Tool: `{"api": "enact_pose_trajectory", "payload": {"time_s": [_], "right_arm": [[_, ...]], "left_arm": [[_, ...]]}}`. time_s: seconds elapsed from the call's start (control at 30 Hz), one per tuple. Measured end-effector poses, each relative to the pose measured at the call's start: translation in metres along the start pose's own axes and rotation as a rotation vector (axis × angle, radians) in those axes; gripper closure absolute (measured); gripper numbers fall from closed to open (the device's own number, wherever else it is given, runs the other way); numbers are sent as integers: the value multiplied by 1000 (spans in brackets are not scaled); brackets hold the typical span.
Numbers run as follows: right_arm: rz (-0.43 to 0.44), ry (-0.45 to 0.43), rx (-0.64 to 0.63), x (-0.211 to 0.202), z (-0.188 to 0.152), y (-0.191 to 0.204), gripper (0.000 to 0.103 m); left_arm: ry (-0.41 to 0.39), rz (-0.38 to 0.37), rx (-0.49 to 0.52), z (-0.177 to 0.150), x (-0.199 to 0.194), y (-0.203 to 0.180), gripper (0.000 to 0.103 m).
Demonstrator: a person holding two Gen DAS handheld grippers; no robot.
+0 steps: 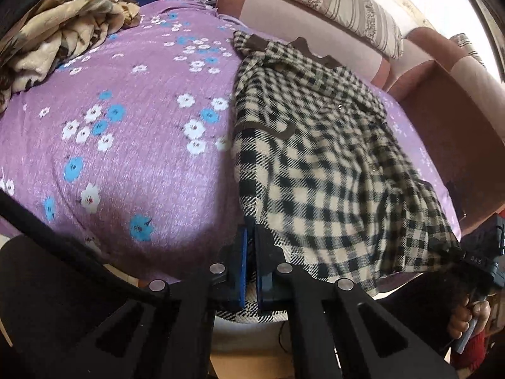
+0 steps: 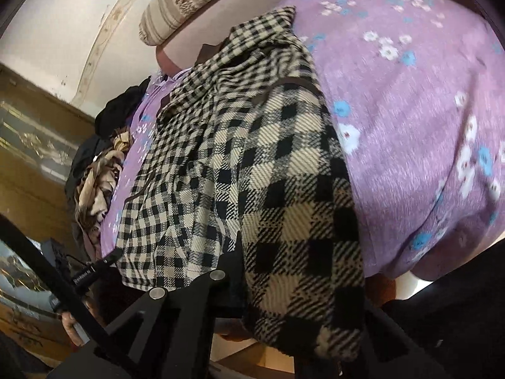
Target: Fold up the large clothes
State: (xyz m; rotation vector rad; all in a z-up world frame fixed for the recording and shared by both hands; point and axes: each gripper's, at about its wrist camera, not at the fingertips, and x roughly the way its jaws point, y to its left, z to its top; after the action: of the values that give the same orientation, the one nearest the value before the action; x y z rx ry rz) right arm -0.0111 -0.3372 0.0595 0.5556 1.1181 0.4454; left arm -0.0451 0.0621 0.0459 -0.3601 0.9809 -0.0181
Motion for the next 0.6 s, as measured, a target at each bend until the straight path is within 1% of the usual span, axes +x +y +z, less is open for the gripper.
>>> {"api": "enact_pose_trajectory", "payload": {"time_s": [0.1,0.2,0.3,0.37,0.4,0.43,0.53,0.57,0.6], "right_arm": [[-2,-4,-16,0,5,10,96],[2,-12,-43,-3,13,17,96],[10,-31,-78,-7,31,31,96],[16,-54,-103,-8,51,40,96],[20,-66,-111,-8,64,44,96],[23,-83,-116,-8,78,47,96],[-2,-151,-147,-2,123,60,96],[-8,-164,-148,1,133,62,96],[-10,-179,-144,7,152,64,96]], "left_arm": [[-14,-22,-6,8,-5,-6,100],[-38,-52,-18,26,-10,-8,100],[-79,-73,-21,57,-10,-11,100],[-114,-69,-18,83,-7,-15,100],[-132,-58,-11,95,-4,-17,100],[-154,-36,-3,114,1,-21,100],[-165,-9,-6,156,19,-24,100],[-163,3,-12,172,28,-24,100],[-161,18,-20,187,38,-23,100]]}}
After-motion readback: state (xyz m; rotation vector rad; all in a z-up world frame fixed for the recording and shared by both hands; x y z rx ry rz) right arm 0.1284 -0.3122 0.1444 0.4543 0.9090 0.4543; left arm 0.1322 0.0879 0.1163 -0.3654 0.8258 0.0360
